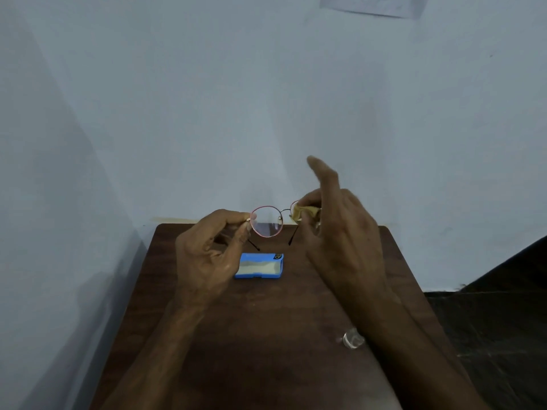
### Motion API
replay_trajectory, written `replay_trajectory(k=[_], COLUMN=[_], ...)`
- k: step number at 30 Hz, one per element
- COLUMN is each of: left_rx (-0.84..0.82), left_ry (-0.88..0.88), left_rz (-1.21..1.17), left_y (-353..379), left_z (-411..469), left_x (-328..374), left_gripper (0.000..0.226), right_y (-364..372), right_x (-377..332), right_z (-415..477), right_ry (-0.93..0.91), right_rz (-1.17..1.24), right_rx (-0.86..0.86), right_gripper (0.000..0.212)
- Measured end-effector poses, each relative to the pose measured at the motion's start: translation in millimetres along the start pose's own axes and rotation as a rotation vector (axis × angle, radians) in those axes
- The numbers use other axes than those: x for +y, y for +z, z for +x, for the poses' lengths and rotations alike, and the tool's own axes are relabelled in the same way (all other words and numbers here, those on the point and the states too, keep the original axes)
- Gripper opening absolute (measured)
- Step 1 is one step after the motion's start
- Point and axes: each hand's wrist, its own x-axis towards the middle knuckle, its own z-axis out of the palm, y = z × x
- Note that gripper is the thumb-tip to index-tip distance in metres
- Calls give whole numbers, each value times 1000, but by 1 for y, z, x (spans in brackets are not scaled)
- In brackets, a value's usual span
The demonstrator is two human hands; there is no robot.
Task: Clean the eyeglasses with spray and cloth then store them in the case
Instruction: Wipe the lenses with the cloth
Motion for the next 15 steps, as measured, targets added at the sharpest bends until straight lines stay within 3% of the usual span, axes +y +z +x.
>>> replay_trajectory(k=[4,10,15], left_rx=[-3,12,-3], left_ry=[16,8,74], left_rz=[-45,-4,3], left_y=[4,11,9], left_z=[-5,-7,-7], left_x=[-2,-2,1], left_gripper=[23,22,14], right_y=[-4,0,-7], right_x=[5,-20,-8], right_z=[14,-2,9], right_ry=[85,-24,85], right_rz=[-33,70,-24], right_rx=[31,-21,-30], right_gripper=[86,84,83])
